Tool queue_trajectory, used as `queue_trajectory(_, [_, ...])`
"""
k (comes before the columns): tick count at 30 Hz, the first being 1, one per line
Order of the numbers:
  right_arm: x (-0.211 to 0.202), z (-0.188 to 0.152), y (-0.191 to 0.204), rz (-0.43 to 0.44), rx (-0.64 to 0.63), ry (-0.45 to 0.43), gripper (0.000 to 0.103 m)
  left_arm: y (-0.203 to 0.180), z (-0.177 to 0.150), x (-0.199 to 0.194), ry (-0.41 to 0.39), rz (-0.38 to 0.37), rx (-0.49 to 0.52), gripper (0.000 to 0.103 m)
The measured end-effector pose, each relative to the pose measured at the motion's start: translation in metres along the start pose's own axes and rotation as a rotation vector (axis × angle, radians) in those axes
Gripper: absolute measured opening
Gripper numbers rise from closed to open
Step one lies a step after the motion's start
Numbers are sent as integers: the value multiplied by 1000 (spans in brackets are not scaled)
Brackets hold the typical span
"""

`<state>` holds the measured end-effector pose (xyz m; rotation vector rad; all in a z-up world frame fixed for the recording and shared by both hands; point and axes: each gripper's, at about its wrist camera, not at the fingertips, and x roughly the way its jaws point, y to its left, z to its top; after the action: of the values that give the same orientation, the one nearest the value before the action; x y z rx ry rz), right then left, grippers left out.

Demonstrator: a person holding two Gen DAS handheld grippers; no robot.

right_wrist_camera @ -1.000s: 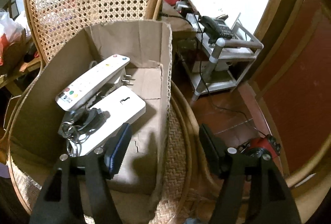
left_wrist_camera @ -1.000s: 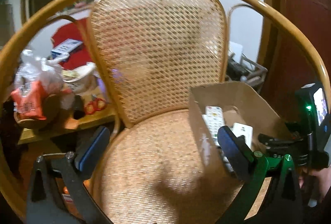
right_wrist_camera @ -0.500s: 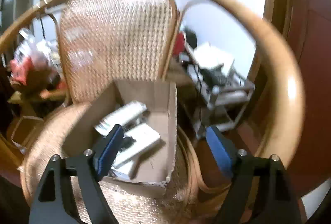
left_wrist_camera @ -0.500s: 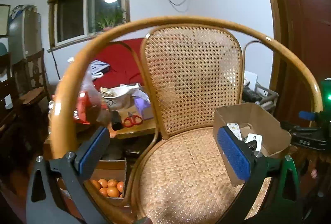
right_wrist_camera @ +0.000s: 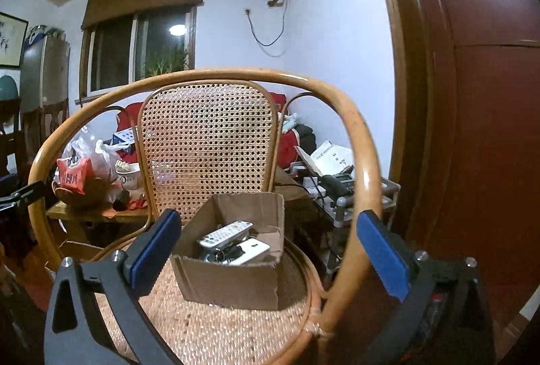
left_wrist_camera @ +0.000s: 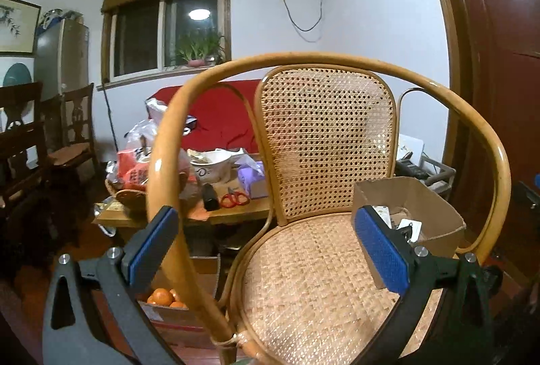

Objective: Organize rigid objects

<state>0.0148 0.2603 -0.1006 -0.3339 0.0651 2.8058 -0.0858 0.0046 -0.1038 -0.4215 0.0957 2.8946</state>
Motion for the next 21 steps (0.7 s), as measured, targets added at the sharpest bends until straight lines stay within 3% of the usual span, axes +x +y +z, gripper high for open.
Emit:
queue_trajectory(9, [-34, -5, -4, 2, -5, -77, 103, 4, -13, -25, -19, 4, -17, 103])
queue_trajectory(21, [-33, -10, 4, 24, -33, -69, 103, 2, -14, -23, -17, 40, -22, 103])
